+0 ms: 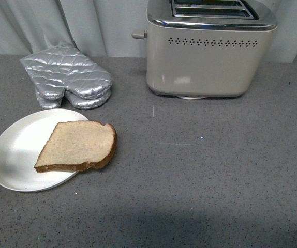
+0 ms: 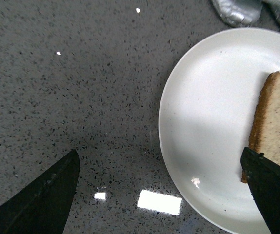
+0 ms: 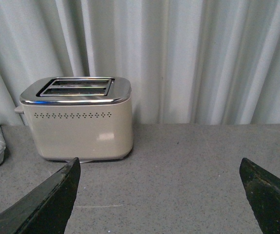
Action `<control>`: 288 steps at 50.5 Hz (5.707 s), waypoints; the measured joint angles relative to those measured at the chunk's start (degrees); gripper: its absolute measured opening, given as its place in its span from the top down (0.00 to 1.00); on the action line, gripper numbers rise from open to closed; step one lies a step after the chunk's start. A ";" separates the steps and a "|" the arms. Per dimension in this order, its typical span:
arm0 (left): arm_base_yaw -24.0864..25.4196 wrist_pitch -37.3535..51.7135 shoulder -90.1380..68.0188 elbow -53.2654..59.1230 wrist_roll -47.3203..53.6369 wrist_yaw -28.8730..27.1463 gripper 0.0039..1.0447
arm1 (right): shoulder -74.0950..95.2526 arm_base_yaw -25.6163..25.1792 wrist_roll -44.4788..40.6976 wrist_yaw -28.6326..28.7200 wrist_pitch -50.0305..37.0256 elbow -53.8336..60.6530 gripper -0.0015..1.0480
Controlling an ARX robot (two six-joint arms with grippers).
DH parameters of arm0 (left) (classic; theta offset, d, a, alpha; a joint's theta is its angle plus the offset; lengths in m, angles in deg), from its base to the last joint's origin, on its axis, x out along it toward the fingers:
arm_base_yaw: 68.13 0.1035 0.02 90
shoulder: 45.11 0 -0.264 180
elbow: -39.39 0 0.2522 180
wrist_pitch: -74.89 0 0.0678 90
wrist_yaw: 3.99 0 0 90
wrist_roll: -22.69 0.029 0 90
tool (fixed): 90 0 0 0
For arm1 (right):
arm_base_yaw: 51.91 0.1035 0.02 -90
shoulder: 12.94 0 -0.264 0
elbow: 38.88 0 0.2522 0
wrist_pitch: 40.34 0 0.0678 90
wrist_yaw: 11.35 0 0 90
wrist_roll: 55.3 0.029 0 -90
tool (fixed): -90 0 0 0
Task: Put bread into toaster
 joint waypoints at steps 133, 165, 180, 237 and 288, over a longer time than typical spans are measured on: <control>-42.80 -12.63 -26.34 -35.15 -41.70 -1.70 0.59 | 0.00 0.00 0.00 0.00 0.00 0.00 0.09; -38.56 22.10 22.08 10.10 -10.23 -32.37 0.10 | 0.00 0.00 0.00 -0.02 0.00 0.00 0.09; -27.17 25.64 43.04 23.32 3.23 -18.34 0.60 | 0.00 0.00 0.00 0.00 0.00 0.00 0.09; -10.21 -12.11 84.87 25.20 4.66 -2.29 0.97 | 0.00 0.00 0.00 -0.02 0.00 0.00 0.09; -10.21 -25.35 97.72 25.18 4.63 -2.27 0.22 | 51.82 -7.91 -2.64 10.56 -10.67 -12.26 0.09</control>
